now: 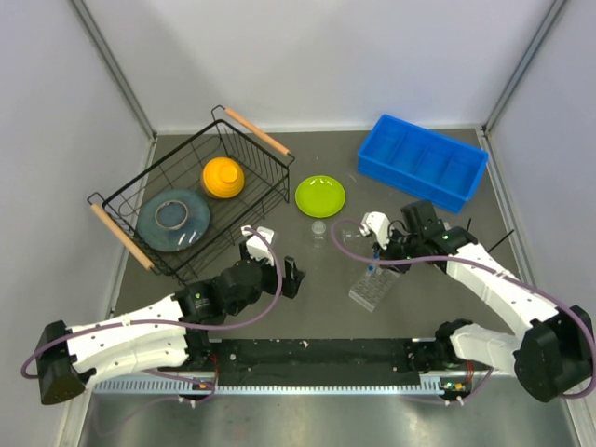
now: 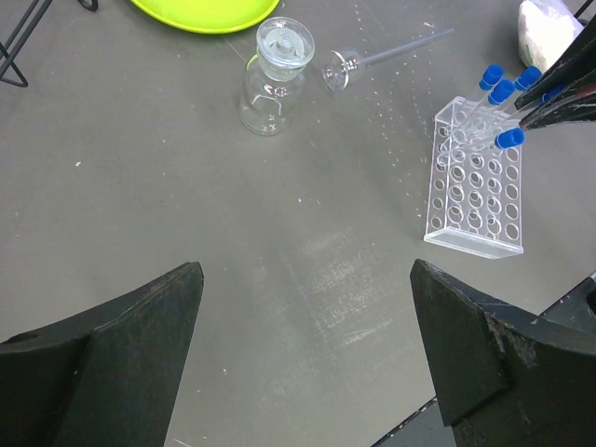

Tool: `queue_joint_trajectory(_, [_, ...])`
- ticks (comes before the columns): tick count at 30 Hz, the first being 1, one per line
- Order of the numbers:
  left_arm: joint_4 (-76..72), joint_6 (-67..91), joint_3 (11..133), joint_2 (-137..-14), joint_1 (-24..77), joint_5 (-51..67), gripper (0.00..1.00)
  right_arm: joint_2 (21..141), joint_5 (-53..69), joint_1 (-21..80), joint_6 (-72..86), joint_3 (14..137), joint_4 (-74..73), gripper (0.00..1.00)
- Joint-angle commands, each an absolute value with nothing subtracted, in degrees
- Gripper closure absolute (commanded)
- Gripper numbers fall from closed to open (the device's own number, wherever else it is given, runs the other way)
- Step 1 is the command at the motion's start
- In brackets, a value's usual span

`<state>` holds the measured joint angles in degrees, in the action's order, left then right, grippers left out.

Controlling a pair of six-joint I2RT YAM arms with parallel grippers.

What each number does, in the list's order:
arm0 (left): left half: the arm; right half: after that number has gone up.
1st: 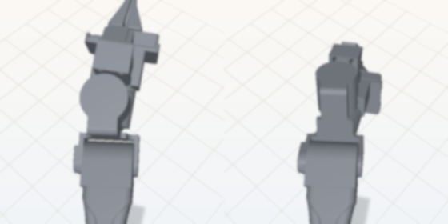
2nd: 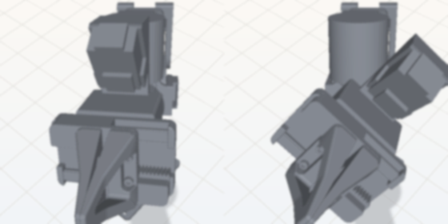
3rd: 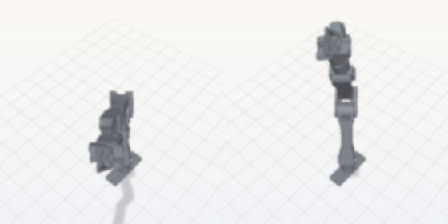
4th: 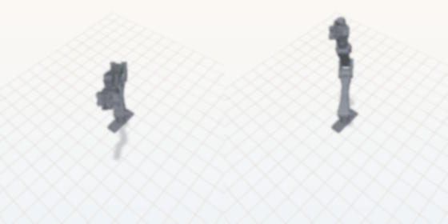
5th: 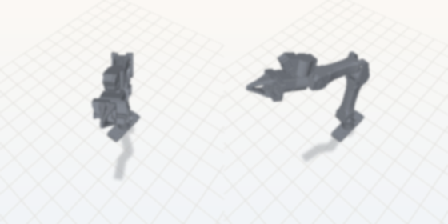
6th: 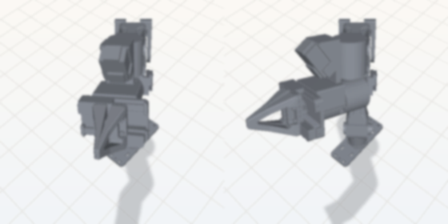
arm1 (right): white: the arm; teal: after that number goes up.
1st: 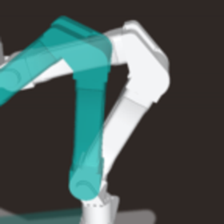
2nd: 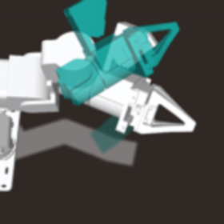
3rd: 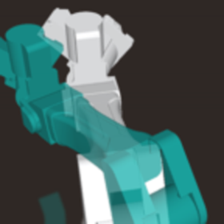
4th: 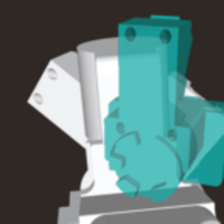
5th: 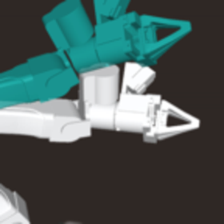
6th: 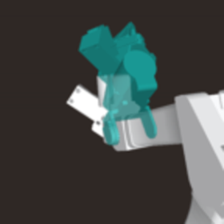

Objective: Organize the chemistry lab equipment

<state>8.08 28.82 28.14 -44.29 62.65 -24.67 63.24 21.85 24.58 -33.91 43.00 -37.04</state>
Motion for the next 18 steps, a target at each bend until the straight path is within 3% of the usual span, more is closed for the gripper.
queue_joint_trajectory(1, [5.98, 28.83, 28.48, -44.21, 62.49, -24.17, 0.01, 64.42, 22.32, 24.26, -33.75, 42.80, -35.33, 0.88])
queue_joint_trajectory(7, [6.06, 28.04, 28.83, -44.30, 62.49, -24.17, 0.01, 66.09, 23.38, 24.35, -33.66, 42.98, -35.07, 0.86])
queue_joint_trajectory(14, [5.54, 27.95, 28.91, -44.82, 62.49, -23.82, 0.01, 64.95, 25.05, 24.35, -33.66, 42.89, -35.42, 0.71])
queue_joint_trajectory(18, [5.80, 27.77, 29.27, -45.44, 62.40, -23.64, 0.01, 63.12, 26.54, 24.35, -34.01, 42.98, -36.47, 0.67])
